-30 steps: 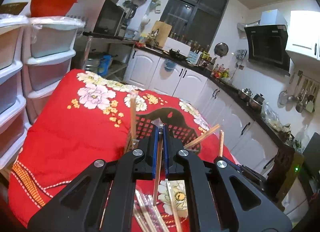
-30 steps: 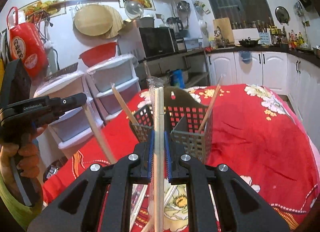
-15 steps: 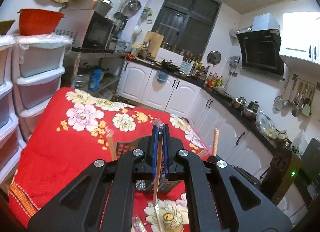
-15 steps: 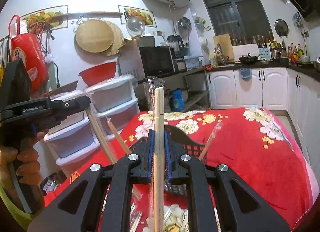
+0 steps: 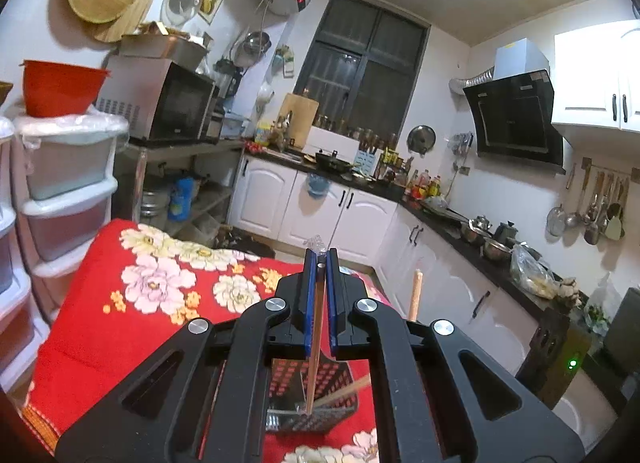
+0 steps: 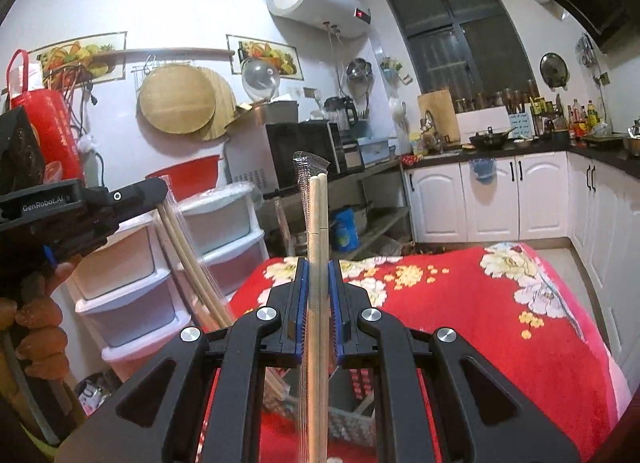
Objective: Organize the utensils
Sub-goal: 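Lift the left tool's pack above the caddy while the right tool carries its pack there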
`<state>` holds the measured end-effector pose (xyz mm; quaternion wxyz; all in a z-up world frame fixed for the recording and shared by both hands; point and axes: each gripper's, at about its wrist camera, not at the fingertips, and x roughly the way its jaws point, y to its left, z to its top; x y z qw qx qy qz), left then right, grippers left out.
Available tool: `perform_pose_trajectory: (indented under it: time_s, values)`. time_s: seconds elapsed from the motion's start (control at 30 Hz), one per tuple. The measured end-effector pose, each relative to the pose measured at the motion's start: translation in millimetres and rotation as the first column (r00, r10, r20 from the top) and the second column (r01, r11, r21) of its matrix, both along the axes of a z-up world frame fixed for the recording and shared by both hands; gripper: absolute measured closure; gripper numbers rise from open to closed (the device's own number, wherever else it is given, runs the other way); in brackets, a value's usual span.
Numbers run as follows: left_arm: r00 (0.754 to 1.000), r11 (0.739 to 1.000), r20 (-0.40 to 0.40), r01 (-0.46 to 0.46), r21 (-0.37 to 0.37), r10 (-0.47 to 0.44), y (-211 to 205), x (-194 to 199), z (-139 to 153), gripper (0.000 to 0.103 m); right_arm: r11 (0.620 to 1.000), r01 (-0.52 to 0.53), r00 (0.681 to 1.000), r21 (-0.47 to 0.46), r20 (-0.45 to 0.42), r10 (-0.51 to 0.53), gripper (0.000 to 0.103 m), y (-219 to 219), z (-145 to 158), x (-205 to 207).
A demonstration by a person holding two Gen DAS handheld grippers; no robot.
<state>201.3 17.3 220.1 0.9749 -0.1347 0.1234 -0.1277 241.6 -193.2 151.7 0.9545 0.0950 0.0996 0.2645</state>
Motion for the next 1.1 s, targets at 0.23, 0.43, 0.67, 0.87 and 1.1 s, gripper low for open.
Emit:
perform_pose_trajectory:
  time_s: [0.23,0.43,0.67,0.87,1.1]
  values:
    - [1.000,1.000,0.010,-0.018,0.008,0.018,-1,12,-8,0.102,0.998,0.043,0.997,0.044,0.063,-0.045,0.093,1,13,12]
    - [0.999,0.999,0.022,-0.037,-0.001,0.037,2,27,-20,0.102,0.993,0.103,0.988,0.057,0.109,-0.109,0.093,6,16,28]
    - [0.999,0.999,0.013,-0.042,-0.020,0.043,5,44,-37,0.102,0.985,0.167,0.978,0.044,0.121,-0.171,0.093,15,6,53]
    - [0.999,0.999,-0.003,-0.038,-0.022,0.037,8,54,-50,0.102,0.980,0.200,0.973,0.015,0.114,-0.201,0.093,24,-10,64]
    - [0.999,0.999,-0.042,-0.032,-0.018,0.031,11,65,-71,0.102,0.977,0.215,0.971,-0.011,0.112,-0.213,0.093,35,-32,69]
